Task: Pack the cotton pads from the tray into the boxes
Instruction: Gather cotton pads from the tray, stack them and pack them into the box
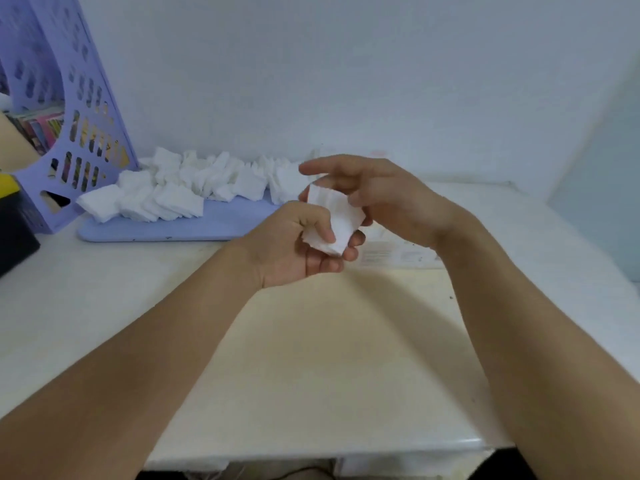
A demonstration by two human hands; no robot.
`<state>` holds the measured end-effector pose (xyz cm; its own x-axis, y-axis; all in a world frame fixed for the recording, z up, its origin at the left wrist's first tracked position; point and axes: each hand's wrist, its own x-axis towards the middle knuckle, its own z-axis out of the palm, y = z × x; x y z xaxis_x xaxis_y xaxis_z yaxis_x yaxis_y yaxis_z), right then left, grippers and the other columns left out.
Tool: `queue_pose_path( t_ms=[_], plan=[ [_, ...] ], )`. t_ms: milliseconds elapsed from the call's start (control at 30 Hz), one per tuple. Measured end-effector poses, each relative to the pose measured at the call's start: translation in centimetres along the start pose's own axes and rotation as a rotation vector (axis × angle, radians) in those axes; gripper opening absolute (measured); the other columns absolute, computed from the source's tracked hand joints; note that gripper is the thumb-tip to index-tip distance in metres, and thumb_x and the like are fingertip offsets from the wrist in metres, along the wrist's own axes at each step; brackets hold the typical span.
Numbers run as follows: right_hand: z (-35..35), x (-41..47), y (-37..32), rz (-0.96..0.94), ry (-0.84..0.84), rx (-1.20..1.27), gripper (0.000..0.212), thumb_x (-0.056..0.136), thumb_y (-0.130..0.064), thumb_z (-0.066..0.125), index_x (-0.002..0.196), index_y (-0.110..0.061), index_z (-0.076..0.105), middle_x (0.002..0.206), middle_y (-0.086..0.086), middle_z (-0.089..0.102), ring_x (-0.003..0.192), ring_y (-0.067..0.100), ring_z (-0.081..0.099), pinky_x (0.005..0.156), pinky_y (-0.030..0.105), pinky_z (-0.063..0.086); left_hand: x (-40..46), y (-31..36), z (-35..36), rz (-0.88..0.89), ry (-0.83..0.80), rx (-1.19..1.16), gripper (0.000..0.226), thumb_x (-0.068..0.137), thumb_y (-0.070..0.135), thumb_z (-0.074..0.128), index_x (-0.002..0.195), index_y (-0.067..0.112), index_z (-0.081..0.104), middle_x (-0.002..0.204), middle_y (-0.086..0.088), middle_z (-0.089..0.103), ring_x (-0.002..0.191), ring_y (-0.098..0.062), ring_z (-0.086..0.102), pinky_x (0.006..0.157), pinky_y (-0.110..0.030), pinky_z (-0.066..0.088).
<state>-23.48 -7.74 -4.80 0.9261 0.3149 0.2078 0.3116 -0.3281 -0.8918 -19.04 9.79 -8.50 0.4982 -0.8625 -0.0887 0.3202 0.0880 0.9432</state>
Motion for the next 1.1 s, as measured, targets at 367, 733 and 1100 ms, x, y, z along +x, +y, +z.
queue_pose_path(
  t_ms=[367, 733, 1100],
  plan=[
    [-6.5, -2.0, -1.1, 0.247, 0.461, -0.238, 0.026, 0.087, -0.019, 0.079, 0.107, -0.007, 0.066, 0.09, 0.011, 0.072, 0.071, 0.022, 0.07, 0.055, 0.027, 0.052, 5.5, -0.4, 2.8, 0.282, 0.423, 0.131, 0.035, 0.081, 0.022, 0.065, 0.115, 0.014, 0.062, 0.103, -0.011, 0.071, 0.078, -0.022, 0.064, 0.059, -0.03, 0.052],
    [-5.4, -0.8, -0.8, 0.791, 0.431, -0.454, 0.038, 0.079, -0.032, 0.085, 0.076, -0.015, 0.051, 0.038, -0.001, 0.045, 0.022, 0.009, 0.029, 0.032, 0.009, 0.02, 5.7, -5.2, 0.5, 0.69, 0.554, 1.146, 0.059, 0.075, 0.039, 0.085, 0.123, 0.028, 0.053, 0.106, 0.015, 0.057, 0.098, -0.005, 0.049, 0.083, -0.023, 0.046],
    [-3.0, -0.1, 1.5, 0.757, 0.405, -0.817, 0.035, 0.067, -0.023, 0.085, 0.063, -0.013, 0.051, 0.049, -0.001, 0.057, 0.04, 0.014, 0.057, 0.044, 0.02, 0.038, 5.0, -5.5, 1.8, 0.645, 0.552, 1.192, 0.04, 0.086, 0.037, 0.077, 0.113, 0.02, 0.052, 0.103, 0.012, 0.049, 0.092, 0.005, 0.045, 0.078, -0.012, 0.04]
  ],
)
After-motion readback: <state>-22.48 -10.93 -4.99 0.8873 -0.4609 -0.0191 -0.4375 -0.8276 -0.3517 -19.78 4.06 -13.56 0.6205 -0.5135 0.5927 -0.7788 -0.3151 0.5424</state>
